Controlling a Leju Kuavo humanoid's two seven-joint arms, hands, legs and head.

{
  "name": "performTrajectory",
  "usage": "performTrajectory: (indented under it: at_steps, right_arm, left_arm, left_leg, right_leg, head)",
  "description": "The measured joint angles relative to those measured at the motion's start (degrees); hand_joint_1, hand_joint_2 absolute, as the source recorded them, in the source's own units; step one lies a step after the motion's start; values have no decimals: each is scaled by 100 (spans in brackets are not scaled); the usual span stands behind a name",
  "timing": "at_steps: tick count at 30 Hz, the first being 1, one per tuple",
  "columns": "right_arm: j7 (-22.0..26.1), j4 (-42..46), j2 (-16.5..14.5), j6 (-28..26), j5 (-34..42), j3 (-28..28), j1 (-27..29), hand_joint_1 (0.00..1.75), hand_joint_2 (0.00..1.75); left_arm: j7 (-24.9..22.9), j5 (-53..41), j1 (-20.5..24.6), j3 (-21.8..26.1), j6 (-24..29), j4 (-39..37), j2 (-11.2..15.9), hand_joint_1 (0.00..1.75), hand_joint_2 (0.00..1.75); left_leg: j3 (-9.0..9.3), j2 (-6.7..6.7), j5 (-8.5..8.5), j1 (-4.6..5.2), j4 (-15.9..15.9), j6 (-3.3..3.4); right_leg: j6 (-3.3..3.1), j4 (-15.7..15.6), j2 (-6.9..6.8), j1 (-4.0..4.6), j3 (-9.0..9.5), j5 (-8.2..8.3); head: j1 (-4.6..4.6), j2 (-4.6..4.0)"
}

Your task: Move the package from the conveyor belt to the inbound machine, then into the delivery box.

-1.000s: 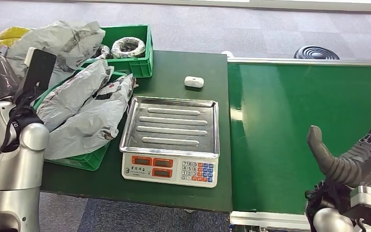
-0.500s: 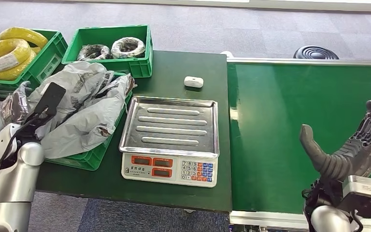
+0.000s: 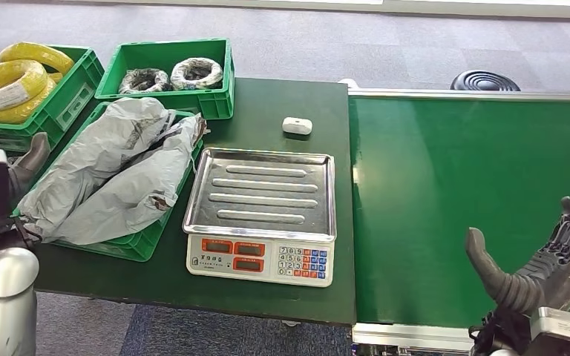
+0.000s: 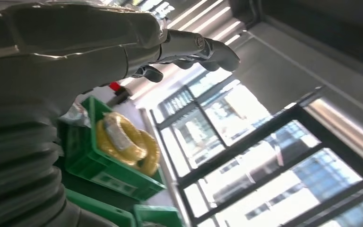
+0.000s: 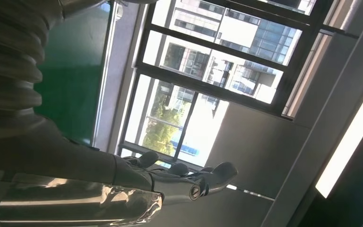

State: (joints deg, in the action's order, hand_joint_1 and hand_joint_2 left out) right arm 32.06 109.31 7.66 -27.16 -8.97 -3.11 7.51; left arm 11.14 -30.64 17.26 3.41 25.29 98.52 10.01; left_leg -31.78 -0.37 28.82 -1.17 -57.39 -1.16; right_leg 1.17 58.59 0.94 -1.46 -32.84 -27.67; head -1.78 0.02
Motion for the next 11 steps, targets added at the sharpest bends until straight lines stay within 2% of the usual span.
performTrajectory:
  at_steps: [4,7,9,11]
  right_arm:
    - [-85,0,21,58,-124,8,124,0,175]
    - [-141,10,92,61,-164,63,371,0,175]
    - [-140,39,137,58,-184,116,591,0,175]
    - [-130,64,160,54,-191,149,713,0,175]
  left_arm:
    - [600,662,-570,-161,-210,663,17,0,175]
    - [1309,1458,-1392,-285,-680,1204,17,0,175]
    - [1755,1650,-2018,-341,-746,1495,-2,0,175]
    - [1943,1689,-2365,-364,-731,1659,-15,0,175]
  left_leg:
    - [2,0,1,1,0,0]
    - [3,9,11,2,1,3]
    - [1,14,20,2,1,5]
    - [-2,10,23,2,1,6]
  right_leg:
    - [0,-1,0,0,3,-1]
    - [1,-1,6,-2,1,-5]
    - [6,-2,10,-2,-5,-12]
    - [11,-3,9,-2,-7,-18]
  head:
    - [-1,0]
    - [-1,0]
    - [-1,0]
    - [1,0]
